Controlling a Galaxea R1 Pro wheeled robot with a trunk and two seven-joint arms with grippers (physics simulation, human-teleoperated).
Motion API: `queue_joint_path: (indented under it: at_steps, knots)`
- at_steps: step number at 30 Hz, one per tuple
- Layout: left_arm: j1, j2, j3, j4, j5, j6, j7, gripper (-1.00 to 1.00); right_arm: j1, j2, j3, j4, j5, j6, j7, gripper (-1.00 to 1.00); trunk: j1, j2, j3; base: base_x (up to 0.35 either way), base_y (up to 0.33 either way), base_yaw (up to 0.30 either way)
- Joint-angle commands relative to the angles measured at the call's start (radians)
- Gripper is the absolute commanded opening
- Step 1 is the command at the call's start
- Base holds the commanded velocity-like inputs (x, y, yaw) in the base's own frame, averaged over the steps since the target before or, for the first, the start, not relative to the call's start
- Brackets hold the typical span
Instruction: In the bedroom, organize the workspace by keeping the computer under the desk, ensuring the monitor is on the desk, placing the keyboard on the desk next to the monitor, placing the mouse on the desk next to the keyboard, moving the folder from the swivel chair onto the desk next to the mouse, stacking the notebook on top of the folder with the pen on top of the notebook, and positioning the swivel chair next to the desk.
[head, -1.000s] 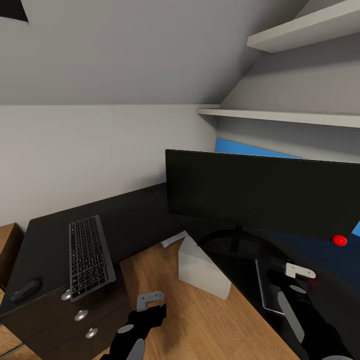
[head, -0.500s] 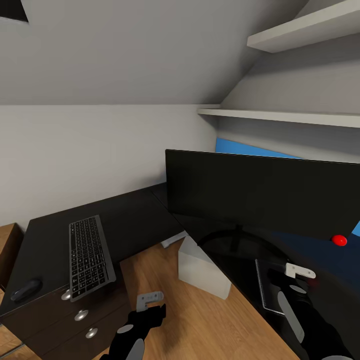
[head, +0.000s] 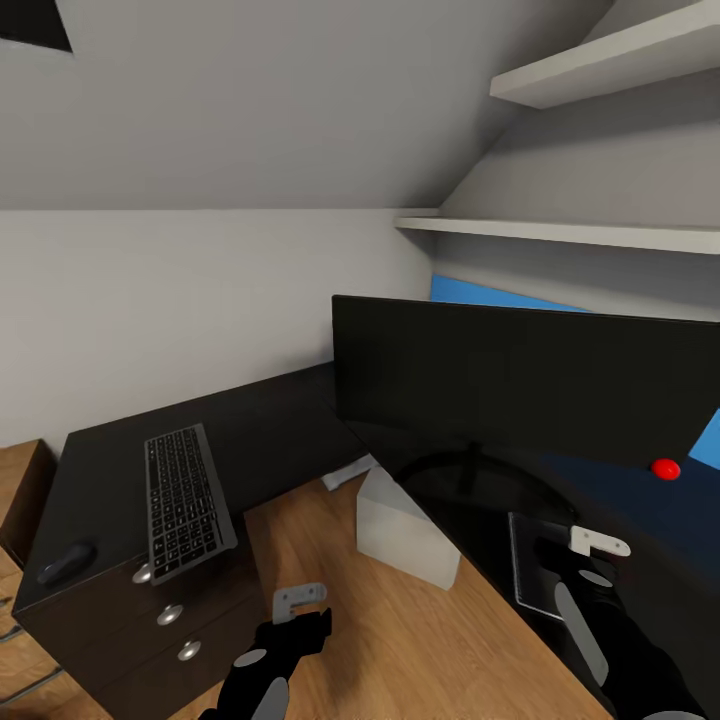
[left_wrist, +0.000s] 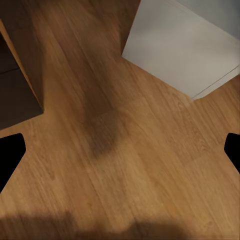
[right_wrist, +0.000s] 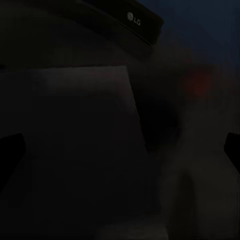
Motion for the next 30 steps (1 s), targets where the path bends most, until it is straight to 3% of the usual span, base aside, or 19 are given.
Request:
queue_joint_path:
  at_steps: [1,30]
  knots:
    - [-0.001,0.000,-0.002,-0.002,0.010,0.002,0.009,1.00,0.000,0.000,0.002,0.037,-0.018,0.003,-0.005,1.00,0.000,-0.001,-0.001,-0.040,0.021,0.000]
    - [-0.001,-0.001,-0.003,0.000,0.010,0.003,0.008,1.00,0.000,0.001,0.002,0.039,-0.018,0.003,-0.004,1.00,0.000,-0.001,-0.001,-0.075,0.057,0.000]
